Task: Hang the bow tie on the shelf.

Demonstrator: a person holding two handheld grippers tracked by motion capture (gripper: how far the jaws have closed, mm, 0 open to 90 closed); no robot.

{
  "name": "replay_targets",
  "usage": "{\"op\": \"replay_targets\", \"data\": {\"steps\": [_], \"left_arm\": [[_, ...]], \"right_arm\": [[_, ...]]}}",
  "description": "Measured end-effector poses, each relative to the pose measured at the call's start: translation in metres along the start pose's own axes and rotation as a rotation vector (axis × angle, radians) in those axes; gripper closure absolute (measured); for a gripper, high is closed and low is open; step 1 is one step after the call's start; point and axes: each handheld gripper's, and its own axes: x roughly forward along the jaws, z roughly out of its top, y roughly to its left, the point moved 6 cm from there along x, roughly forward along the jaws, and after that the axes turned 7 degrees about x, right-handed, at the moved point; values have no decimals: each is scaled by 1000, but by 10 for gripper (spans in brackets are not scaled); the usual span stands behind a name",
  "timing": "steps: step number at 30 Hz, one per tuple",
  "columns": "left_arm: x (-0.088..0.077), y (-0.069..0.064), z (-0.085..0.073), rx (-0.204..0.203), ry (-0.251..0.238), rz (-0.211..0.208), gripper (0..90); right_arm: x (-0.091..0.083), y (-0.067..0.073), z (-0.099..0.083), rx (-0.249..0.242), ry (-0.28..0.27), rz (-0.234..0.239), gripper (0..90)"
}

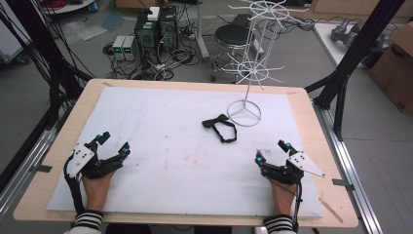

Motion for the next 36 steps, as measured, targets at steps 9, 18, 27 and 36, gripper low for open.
{"op": "replay_targets", "data": {"steps": [9,18,27,36], "left_arm": [[0,0,0,0,1,0,181],[0,0,0,0,0,0,181],[0,0,0,0,1,0,181],[0,0,0,2,2,-1,182]], "right_arm": [[1,-1,0,1,2,-16,42],[2,-1,0,-13,13,-34,42],[3,1,-1,-30,33,-32,35],[11,8,13,-16,90,-18,36]]}}
